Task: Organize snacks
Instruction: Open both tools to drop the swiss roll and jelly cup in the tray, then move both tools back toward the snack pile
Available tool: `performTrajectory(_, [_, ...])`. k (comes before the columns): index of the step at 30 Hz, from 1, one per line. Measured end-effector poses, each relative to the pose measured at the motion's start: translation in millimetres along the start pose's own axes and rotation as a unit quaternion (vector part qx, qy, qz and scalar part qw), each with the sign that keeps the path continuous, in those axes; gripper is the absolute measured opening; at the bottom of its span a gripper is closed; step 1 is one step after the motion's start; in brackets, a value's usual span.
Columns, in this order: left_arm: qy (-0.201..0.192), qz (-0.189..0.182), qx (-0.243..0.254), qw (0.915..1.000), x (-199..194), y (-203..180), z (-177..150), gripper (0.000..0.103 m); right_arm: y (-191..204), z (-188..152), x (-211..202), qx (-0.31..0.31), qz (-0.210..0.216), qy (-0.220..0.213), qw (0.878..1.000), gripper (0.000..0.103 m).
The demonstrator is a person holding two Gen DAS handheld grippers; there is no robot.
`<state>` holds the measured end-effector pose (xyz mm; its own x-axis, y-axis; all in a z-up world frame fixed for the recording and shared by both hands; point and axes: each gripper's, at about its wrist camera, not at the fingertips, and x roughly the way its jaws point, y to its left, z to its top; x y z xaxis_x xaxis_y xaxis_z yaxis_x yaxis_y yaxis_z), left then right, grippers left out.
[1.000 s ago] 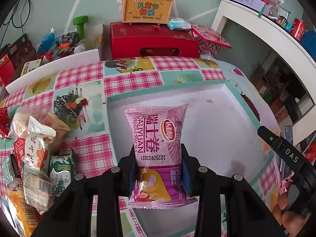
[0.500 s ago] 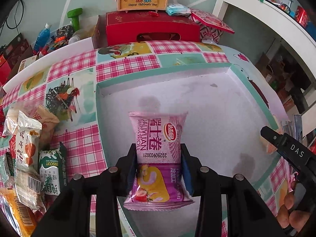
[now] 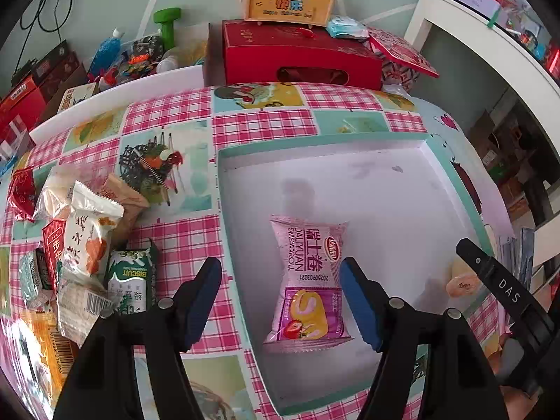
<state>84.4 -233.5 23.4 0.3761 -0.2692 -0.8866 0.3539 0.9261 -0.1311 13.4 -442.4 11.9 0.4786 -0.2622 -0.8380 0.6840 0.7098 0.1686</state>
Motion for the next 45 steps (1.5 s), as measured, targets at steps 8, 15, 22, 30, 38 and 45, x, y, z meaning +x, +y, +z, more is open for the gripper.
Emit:
performTrajectory(8, [-0.003,0.012,-0.026,0.9996,-12.4,21.2,1.3,0.086,38.3,-10.2,-2.8,-0.063,-0.002,0.002,0.998,0.089])
performTrajectory(15, [0.019,0.036,-0.042,0.9983,-8.6,37.5,-3.2,0.092,54.6,-15.9,-7.8,-0.082,0.017,-0.007,0.996,0.103])
performTrajectory(22, [0.006,0.048,-0.057,0.9972,-17.4,53.0,-6.8,0.101,68.8,-20.3,-12.9,-0.097,0.026,-0.018,0.995,0.103])
performTrajectory(30, [0.010,0.060,-0.072,0.9955,-24.2,75.9,-16.4,0.101,83.6,-26.7,-10.6,-0.102,0.062,0.012,0.993,0.103])
performTrajectory(38, [0.017,0.064,-0.090,0.9938,-32.8,99.8,-31.3,0.101,105.6,-41.1,-15.8,-0.127,0.049,0.022,0.990,0.103])
performTrajectory(45, [0.008,0.071,-0.109,0.9915,-46.9,124.0,-39.6,0.101,134.3,-56.9,-24.3,-0.164,0.050,0.024,0.985,0.103])
